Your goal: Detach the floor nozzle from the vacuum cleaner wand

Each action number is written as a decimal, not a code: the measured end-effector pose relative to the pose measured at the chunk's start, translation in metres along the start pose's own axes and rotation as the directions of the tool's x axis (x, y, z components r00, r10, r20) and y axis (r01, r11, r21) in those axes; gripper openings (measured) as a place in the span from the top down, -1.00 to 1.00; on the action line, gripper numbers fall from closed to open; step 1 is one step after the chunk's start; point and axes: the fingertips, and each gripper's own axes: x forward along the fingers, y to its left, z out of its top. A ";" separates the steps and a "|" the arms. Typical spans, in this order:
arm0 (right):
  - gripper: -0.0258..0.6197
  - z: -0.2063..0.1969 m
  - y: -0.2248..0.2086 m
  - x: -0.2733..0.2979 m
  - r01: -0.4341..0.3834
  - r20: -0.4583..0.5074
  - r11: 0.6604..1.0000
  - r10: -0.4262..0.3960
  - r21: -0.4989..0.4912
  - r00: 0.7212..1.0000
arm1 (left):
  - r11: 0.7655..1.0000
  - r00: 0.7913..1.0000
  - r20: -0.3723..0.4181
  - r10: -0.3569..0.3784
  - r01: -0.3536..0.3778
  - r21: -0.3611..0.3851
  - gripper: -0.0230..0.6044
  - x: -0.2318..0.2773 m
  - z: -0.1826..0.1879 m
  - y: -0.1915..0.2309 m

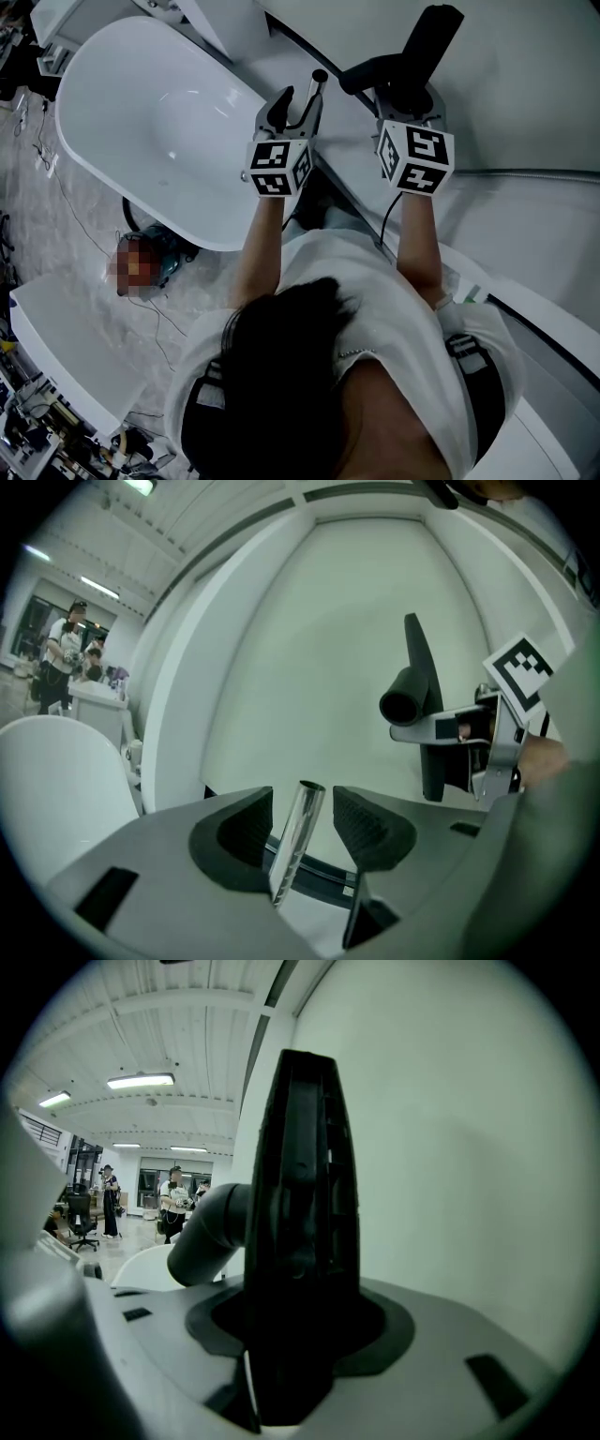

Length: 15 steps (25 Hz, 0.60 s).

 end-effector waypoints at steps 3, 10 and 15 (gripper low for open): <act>0.24 -0.002 0.001 -0.007 0.001 0.012 1.000 -0.001 -0.001 1.000 | 1.000 0.998 0.056 0.020 -0.020 -0.014 0.28 -0.012 0.021 -0.003; 0.24 -0.027 0.012 -0.019 -0.006 -0.024 1.000 0.007 0.026 1.000 | 0.994 0.995 0.066 0.069 -0.074 0.078 0.63 -0.033 0.046 -0.013; 0.24 -0.047 0.012 -0.021 0.026 -0.045 0.999 -0.023 0.047 0.999 | 0.993 0.991 0.073 0.111 -0.114 0.029 0.73 -0.046 0.045 -0.007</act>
